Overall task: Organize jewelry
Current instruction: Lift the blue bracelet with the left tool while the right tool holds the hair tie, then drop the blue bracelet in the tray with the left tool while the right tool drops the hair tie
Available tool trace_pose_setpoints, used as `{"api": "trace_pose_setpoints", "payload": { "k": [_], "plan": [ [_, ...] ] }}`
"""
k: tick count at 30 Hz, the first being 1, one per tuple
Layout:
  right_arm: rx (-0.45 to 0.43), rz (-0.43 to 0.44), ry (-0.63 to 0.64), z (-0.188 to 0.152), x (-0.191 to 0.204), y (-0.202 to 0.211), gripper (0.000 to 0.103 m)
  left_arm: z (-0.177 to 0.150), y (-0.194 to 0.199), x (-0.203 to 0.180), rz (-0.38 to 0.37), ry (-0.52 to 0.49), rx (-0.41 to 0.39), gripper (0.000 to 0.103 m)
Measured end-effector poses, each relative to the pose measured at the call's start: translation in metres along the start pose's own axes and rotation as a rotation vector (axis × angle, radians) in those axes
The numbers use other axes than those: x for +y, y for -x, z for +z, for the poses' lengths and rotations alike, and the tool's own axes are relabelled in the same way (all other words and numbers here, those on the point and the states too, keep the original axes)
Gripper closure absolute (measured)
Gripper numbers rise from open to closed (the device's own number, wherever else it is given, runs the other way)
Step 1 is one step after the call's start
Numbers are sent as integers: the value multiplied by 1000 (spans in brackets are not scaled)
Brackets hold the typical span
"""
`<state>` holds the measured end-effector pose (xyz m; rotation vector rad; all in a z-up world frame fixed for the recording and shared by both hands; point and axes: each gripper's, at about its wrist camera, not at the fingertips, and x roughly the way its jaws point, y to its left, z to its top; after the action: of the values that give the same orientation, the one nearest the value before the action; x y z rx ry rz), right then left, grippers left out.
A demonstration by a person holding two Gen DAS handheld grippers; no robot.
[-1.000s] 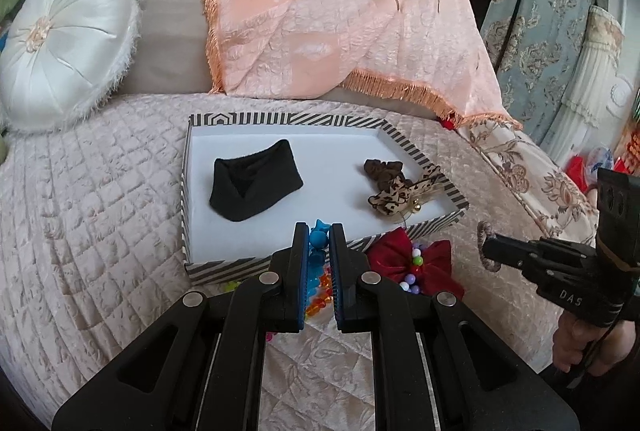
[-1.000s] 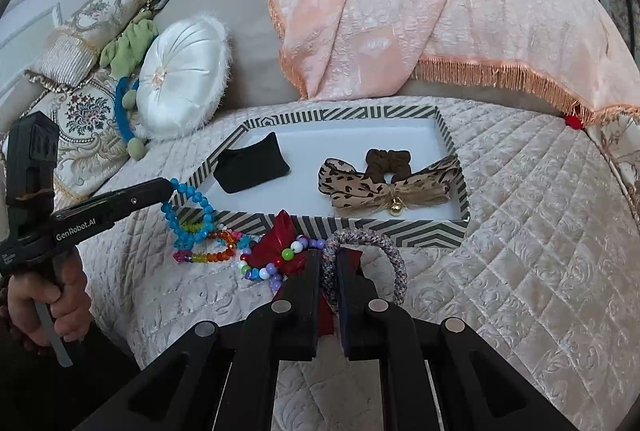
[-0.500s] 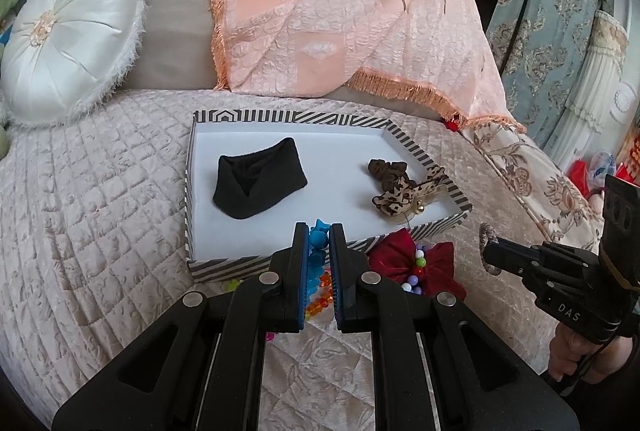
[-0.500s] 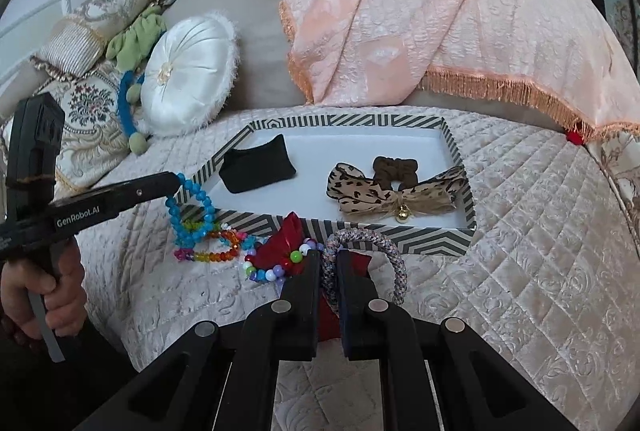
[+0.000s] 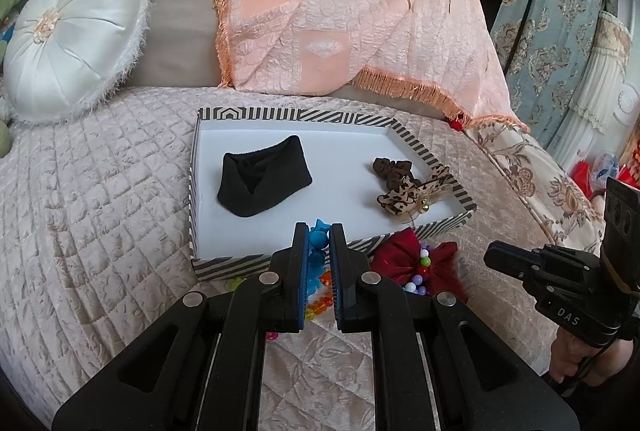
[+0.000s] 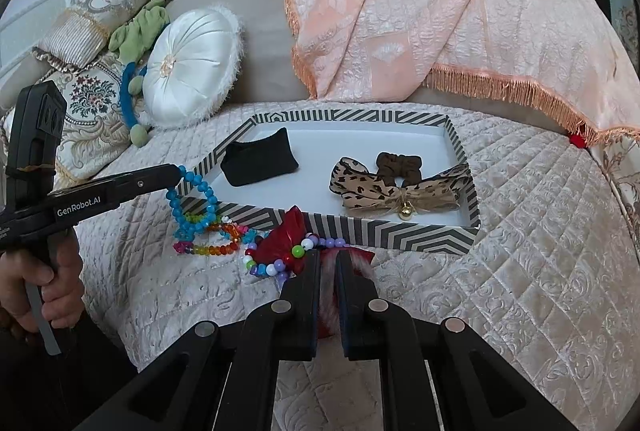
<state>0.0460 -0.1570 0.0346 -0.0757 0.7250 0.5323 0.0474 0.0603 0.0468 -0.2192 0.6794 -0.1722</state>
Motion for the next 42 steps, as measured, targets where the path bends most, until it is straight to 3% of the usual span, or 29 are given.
{"api": "trace_pose_setpoints", "payload": {
  "k": [11, 19, 25, 29, 31, 36, 38, 42],
  "plan": [
    [-11, -16, -18, 3, -4, 2, 96, 6, 7, -5, -41, 6, -19, 94],
    [-51, -4, -59, 24, -15, 7, 96, 50, 7, -20, -41, -40, -47, 94],
    [47, 56, -50, 13, -9, -10, 96, 77, -15, -26, -2, -132, -34, 94],
    [124, 76, 4, 0, 6, -26, 86, 68, -31, -11, 7, -81, -18, 94],
    [151, 54, 22, -5, 9, -34, 85, 67, -41, -4, 17, -35, 17, 94],
    [226, 46, 37, -15, 7, -50, 87, 70, -34, -6, 4, -32, -12, 94],
    [200, 57, 56, -12, 9, -46, 95, 72, -30, -6, -8, -21, -24, 94],
    [101, 76, 20, -1, 4, -24, 96, 75, -27, -7, -18, -11, -33, 94]
  ]
}}
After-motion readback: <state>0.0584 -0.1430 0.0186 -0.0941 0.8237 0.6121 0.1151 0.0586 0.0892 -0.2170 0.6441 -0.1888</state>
